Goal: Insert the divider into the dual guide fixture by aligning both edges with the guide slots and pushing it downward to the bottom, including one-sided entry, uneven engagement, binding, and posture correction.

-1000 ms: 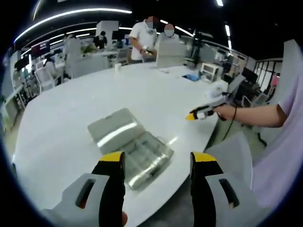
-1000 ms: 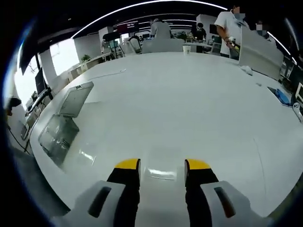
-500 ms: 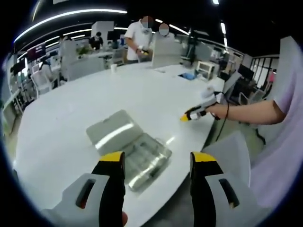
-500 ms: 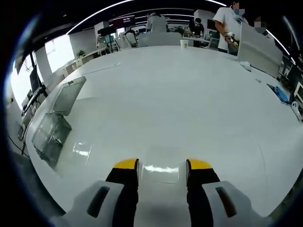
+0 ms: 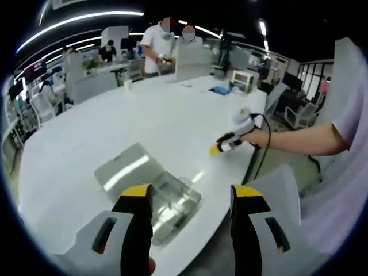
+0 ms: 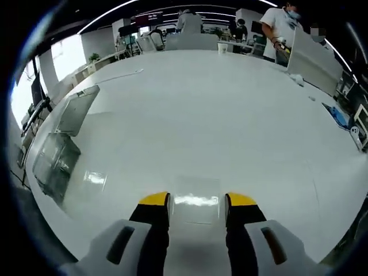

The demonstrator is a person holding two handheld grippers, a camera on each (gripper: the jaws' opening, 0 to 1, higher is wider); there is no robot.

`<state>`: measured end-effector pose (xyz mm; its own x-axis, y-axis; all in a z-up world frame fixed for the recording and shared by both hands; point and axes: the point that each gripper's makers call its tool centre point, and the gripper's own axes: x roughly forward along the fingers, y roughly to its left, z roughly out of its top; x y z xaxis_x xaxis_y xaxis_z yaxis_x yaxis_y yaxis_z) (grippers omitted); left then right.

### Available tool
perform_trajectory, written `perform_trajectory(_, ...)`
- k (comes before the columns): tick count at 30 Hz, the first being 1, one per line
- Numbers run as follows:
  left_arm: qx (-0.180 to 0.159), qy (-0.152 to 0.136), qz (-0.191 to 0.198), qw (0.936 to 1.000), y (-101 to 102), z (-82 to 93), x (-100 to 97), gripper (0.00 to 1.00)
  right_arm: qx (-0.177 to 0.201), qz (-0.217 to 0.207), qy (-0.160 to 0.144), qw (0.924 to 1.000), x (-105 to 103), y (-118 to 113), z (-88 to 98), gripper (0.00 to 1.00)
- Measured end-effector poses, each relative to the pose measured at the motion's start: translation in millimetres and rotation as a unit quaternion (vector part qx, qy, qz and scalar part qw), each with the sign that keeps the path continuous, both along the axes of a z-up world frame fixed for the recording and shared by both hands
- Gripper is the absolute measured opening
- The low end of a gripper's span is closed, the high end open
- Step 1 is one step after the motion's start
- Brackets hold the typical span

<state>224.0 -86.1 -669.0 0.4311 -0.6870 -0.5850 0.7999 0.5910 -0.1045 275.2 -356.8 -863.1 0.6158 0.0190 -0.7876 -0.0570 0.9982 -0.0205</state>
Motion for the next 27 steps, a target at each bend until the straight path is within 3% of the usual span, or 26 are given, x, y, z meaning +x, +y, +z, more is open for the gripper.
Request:
perform_trajectory(8, 0.015, 0.008, -0.016, 0.9997, -13.1, -7.2, -0.6, 0.52, -0.001, -0.005, 0.033, 0.9994, -11.0, 9.0, 7.0, 0.33)
perform_trajectory(17, 0.008, 0.008, -0.024, 0.9997, -18.0, -7.1, -2.2, 0.52, 0.000, -0.008, 0.048, 0.9988, 5.0, -2.6, -6.1, 0.28)
perform_trajectory(27, 0.005, 0.010, -0.019, 0.9998, -12.3, -9.3, -5.1, 0.52, 0.001, -0.023, 0.072, 0.9971, 9.2, -8.3, -12.2, 0.27)
